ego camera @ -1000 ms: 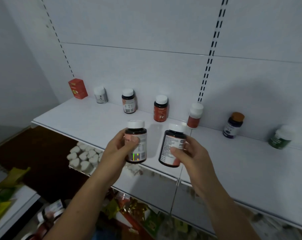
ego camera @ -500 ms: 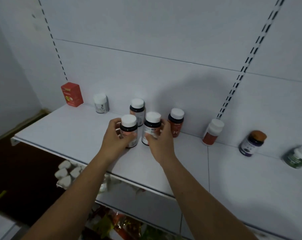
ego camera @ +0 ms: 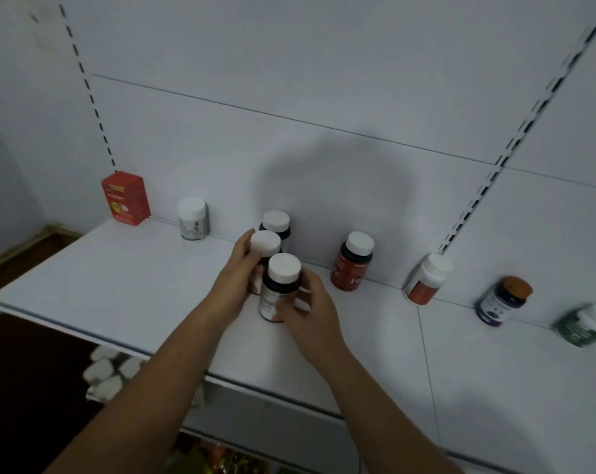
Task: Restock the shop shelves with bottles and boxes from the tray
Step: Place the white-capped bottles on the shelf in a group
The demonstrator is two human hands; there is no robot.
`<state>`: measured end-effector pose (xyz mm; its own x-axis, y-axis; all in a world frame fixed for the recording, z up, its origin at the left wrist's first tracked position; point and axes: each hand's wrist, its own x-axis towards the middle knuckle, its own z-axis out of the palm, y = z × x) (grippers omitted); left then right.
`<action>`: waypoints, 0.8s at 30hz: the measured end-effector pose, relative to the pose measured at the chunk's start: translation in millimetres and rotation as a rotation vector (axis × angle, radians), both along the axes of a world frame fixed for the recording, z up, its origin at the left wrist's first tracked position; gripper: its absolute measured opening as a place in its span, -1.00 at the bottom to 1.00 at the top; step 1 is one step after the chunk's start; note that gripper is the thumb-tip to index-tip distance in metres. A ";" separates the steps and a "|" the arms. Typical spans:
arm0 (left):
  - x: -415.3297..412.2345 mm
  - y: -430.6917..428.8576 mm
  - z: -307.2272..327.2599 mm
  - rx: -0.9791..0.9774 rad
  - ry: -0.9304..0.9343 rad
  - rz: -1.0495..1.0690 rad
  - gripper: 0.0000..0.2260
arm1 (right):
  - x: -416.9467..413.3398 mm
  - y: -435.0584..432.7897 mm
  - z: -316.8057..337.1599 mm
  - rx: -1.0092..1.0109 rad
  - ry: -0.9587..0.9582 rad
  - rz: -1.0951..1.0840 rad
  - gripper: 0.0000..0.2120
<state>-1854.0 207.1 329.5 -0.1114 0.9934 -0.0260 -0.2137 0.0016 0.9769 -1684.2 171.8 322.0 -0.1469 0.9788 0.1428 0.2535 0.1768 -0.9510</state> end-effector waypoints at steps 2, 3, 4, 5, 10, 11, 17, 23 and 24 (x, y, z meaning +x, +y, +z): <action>-0.9 1.3 3.9 -0.033 -0.084 -0.035 -0.47 | -9.2 -2.9 2.0 -0.001 -0.015 0.053 -0.50; -0.6 0.0 5.8 -0.047 -0.118 -0.042 -0.53 | -14.6 -5.7 3.1 -0.002 -0.023 0.077 -0.51; -1.1 -0.4 5.6 -0.053 -0.138 -0.045 -0.57 | -20.2 -8.3 3.3 -0.004 -0.028 0.090 -0.50; -1.9 -0.8 4.8 -0.051 -0.150 -0.052 -0.57 | -25.1 -10.5 3.7 -0.013 -0.024 0.089 -0.51; -6.5 -0.6 -0.4 -0.057 -0.149 -0.067 -0.50 | -28.2 -9.1 3.8 -0.081 0.072 0.052 -0.45; -7.1 -0.8 -0.8 -0.063 -0.154 -0.062 -0.49 | -27.1 -7.2 3.3 -0.089 0.071 0.053 -0.45; -7.6 -1.9 -0.4 -0.070 -0.132 -0.027 -0.56 | -33.5 -1.6 3.1 -0.105 0.065 0.025 -0.56; -9.7 -3.3 -3.9 -0.029 -0.003 0.023 -0.56 | -31.5 -1.1 7.5 -0.138 0.079 0.017 -0.57; -9.7 -4.5 -3.4 -0.022 0.012 0.024 -0.55 | -31.1 -1.2 7.8 -0.153 0.075 0.017 -0.56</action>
<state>-1863.7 202.5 326.1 -0.1358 0.9896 -0.0465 -0.2021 0.0182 0.9792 -1715.3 170.6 329.8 -0.1586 0.9873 0.0037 0.1793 0.0325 -0.9833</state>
